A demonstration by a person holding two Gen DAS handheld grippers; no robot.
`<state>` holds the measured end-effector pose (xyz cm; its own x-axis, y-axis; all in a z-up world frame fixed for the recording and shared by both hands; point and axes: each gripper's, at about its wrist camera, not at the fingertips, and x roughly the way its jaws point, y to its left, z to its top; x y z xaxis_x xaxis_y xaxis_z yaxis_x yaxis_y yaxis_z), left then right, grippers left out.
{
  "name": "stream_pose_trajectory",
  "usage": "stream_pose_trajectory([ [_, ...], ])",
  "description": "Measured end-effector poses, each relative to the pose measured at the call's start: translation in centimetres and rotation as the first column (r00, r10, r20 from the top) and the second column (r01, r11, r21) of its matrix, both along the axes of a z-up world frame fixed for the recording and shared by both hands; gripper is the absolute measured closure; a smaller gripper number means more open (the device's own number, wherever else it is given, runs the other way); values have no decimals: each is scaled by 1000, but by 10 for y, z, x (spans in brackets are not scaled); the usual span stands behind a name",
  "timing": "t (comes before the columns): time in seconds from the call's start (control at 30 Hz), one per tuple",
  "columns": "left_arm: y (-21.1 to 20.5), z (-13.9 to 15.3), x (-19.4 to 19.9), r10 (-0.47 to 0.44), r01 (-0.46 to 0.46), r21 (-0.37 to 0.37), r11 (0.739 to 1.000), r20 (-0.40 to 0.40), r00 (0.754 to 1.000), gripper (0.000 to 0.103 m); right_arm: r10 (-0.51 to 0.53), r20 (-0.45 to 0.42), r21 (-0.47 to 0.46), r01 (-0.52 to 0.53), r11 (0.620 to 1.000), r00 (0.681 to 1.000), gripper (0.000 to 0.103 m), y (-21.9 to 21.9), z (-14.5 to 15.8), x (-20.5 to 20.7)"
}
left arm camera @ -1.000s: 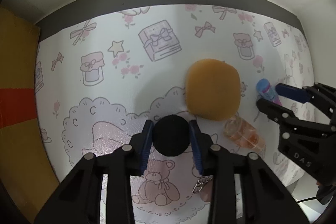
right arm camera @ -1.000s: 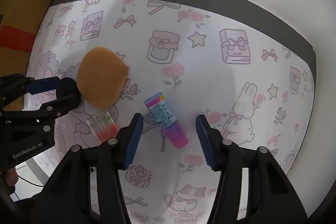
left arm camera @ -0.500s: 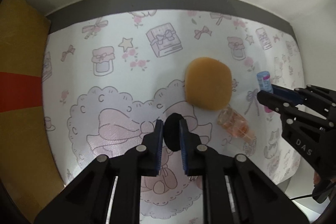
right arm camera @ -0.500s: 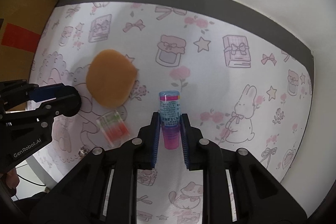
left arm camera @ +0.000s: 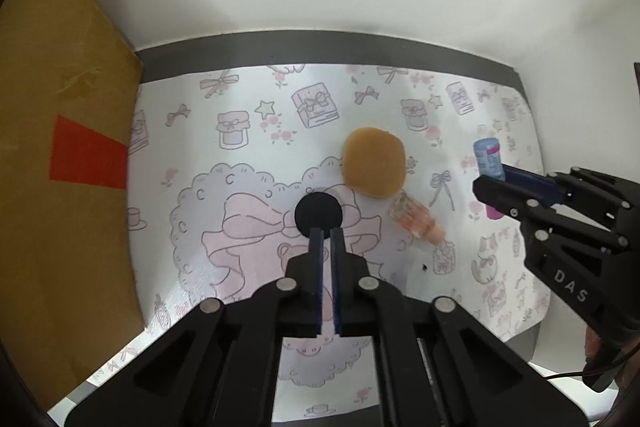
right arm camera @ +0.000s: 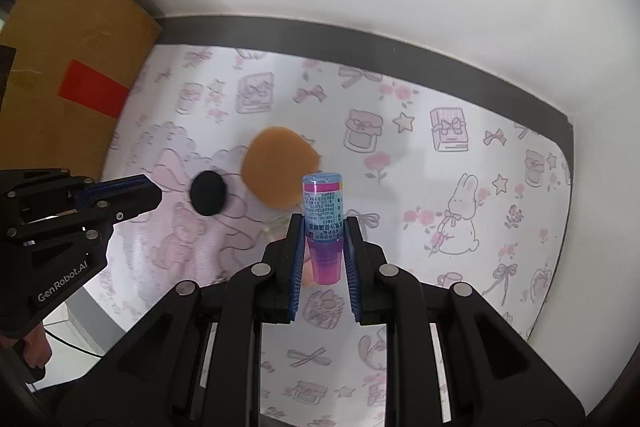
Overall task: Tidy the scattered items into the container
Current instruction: 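Carry the black puff with the left tool while the right tool carries the tube over the box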
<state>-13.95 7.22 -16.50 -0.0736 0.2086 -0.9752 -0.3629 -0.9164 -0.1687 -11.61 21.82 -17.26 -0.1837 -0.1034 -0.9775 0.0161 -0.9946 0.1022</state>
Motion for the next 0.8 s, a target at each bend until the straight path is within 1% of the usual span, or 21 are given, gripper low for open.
stream_pose_trajectory([
  [0.03,-3,5,2,0,0,4,1000,-7,1000,101,-2,-9,1,2,1000,1000,83,-3,4,-3],
  [0.13,-8,14,9,-3,3,15,1000,-24,1000,101,-5,-37,2,5,1000,999,83,-9,18,5],
  [0.2,-11,14,12,-1,2,39,999,-27,1000,100,-4,-56,6,4,1000,998,83,-16,26,8],
  [0.27,-12,8,14,-12,12,43,999,-3,1000,98,-6,-70,8,6,1000,998,83,-21,32,11],
  [0.3,-12,4,15,-16,16,46,999,9,1000,92,-6,-74,12,7,1000,997,83,-22,35,13],
  [0.33,-12,2,16,-20,19,47,999,15,1000,83,-6,-77,17,8,1000,997,83,-22,38,16],
  [0.37,-10,-2,18,-27,26,40,999,14,1000,78,-8,-78,20,9,1000,997,83,-22,39,19],
  [0.43,-6,-7,20,-44,44,25,999,4,999,59,-14,-80,23,16,1000,997,83,-20,42,25],
  [0.5,0,-13,21,-58,58,7,998,-9,998,51,-20,-76,24,22,999,997,83,-18,41,31],
  [0.53,2,-16,21,-61,60,-5,998,-13,998,49,-24,-73,22,26,999,997,83,-18,40,34],
  [0.67,10,-29,14,-62,61,-30,998,-12,998,49,-53,-45,1,54,999,998,83,-12,32,41],
  [0.8,19,-50,3,-61,61,-55,997,3,998,49,-80,-19,-16,80,997,997,83,0,20,44],
])
